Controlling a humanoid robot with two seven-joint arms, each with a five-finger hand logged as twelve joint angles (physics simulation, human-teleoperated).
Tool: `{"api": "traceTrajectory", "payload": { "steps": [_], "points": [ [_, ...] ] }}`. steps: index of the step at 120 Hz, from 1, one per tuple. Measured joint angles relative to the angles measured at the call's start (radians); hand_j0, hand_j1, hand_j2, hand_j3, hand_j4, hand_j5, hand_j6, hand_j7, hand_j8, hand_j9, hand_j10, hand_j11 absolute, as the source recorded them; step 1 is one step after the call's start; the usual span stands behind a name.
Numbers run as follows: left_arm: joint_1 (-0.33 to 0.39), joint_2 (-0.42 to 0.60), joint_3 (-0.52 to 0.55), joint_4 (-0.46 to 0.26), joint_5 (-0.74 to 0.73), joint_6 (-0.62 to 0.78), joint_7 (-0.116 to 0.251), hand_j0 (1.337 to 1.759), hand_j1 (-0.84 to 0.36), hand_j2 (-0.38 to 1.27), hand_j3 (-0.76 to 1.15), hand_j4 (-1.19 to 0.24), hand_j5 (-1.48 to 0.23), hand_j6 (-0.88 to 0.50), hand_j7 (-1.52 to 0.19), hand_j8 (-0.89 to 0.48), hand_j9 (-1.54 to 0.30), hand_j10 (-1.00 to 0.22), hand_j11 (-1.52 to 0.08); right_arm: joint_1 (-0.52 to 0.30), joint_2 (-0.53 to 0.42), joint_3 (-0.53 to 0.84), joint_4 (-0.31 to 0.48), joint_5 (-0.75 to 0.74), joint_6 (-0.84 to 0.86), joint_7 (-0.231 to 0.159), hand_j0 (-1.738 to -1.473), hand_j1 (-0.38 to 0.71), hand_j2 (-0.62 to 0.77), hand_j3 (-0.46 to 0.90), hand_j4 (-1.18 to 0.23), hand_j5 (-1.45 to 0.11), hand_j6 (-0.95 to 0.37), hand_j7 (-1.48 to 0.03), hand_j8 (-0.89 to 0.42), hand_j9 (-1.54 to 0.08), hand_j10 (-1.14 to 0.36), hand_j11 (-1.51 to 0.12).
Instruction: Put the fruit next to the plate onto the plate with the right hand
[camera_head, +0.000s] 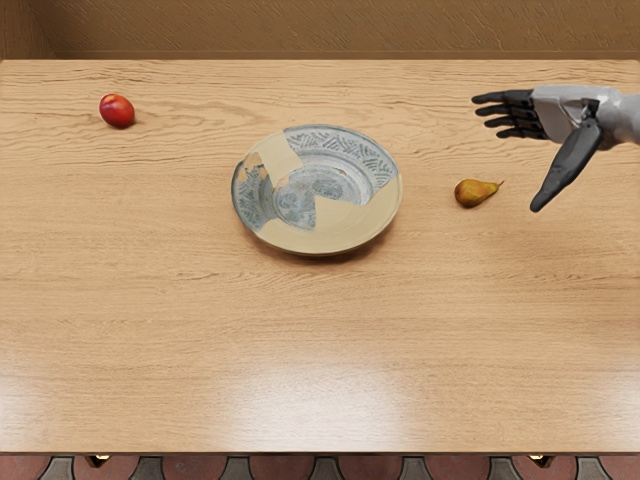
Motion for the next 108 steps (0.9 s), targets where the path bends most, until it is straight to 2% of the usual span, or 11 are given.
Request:
{"api": "traceTrajectory", "payload": {
  "steps": [18,27,31,40,44,50,58,66,76,108],
  "points": [
    [0.001,0.0,0.0,0.0,0.0,0.0,0.0,1.658,0.35,0.0,0.0,0.0,0.0,0.0,0.0,0.0,0.0,0.0,0.0,0.001,0.022,0.008,-0.006,0.006,0.0,0.004,-1.658,-0.32,0.0,0.0,-0.03,-0.04,-0.03,-0.04,-0.03,-0.04,-0.03,-0.04],
    [0.001,0.0,0.0,0.0,0.0,0.0,0.0,1.658,0.35,0.0,0.0,0.0,0.0,0.0,0.0,0.0,0.0,0.0,0.0,0.012,0.051,0.024,-0.003,0.005,0.0,-0.034,-1.658,-0.32,0.0,0.0,-0.03,-0.04,-0.03,-0.04,-0.03,-0.04,-0.03,-0.04],
    [0.0,0.0,0.0,0.0,0.0,0.0,0.0,1.658,0.35,0.0,0.0,0.0,0.0,0.0,0.0,0.0,0.0,0.0,0.0,0.025,0.077,0.028,-0.004,0.002,0.0,-0.087,-1.658,-0.32,0.0,0.0,-0.03,-0.04,-0.03,-0.04,-0.03,-0.04,-0.03,-0.04],
    [0.0,0.0,0.0,0.0,0.0,0.0,0.0,1.658,0.35,0.0,0.0,0.0,0.0,0.0,0.0,0.0,0.0,0.0,0.0,0.069,0.152,0.032,-0.005,-0.012,0.0,-0.288,-1.658,-0.32,0.0,0.0,-0.03,-0.04,-0.03,-0.04,-0.03,-0.04,-0.03,-0.04],
    [0.0,0.0,0.0,0.0,0.0,0.0,0.0,1.658,0.35,0.0,0.0,0.0,0.0,0.0,0.0,0.0,0.0,0.0,0.0,0.085,0.178,0.033,-0.004,-0.044,0.0,-0.358,-1.658,-0.32,0.0,0.0,-0.03,-0.04,-0.03,-0.04,-0.03,-0.04,-0.03,-0.04],
    [0.0,0.0,0.0,0.0,0.0,0.0,0.0,1.658,0.35,0.0,0.0,0.0,0.0,0.0,0.0,0.0,0.0,0.0,0.0,0.103,0.205,0.033,-0.002,-0.11,0.0,-0.429,-1.658,-0.32,0.0,0.0,-0.03,-0.04,-0.03,-0.04,-0.03,-0.04,-0.03,-0.04],
    [0.0,0.0,0.0,0.0,0.0,0.0,0.0,1.658,0.35,0.0,0.0,0.0,0.0,0.0,0.0,0.0,0.0,0.0,0.0,0.125,0.226,0.03,-0.003,-0.174,0.0,-0.484,-1.658,-0.32,-0.01,0.0,-0.03,-0.04,-0.03,-0.04,-0.03,-0.04,-0.03,-0.04],
    [0.001,0.0,0.0,0.0,0.0,0.0,0.0,1.658,0.35,0.0,0.0,0.0,0.0,0.0,0.0,0.0,0.0,0.0,0.0,0.147,0.244,0.027,-0.003,-0.231,-0.001,-0.514,-1.658,-0.31,-0.01,0.0,-0.03,-0.04,-0.03,-0.04,-0.03,-0.04,-0.03,-0.04],
    [0.0,0.0,0.0,0.0,0.0,0.0,0.0,1.658,0.35,0.0,0.0,0.0,0.0,0.0,0.0,0.0,0.0,0.0,0.0,0.148,0.269,0.024,-0.003,-0.281,-0.035,-0.531,-1.658,-0.31,-0.01,0.0,-0.03,-0.04,-0.03,-0.04,-0.03,-0.04,-0.03,-0.04],
    [0.0,0.0,0.0,0.0,0.0,0.0,0.0,1.658,0.35,0.0,0.0,0.0,0.0,0.0,0.0,0.0,0.0,0.0,0.0,0.069,0.315,0.006,0.03,-0.419,-0.327,-0.542,-1.658,-0.31,-0.01,0.0,-0.03,-0.04,-0.04,-0.04,-0.04,-0.04,-0.03,-0.04]
  ]
}}
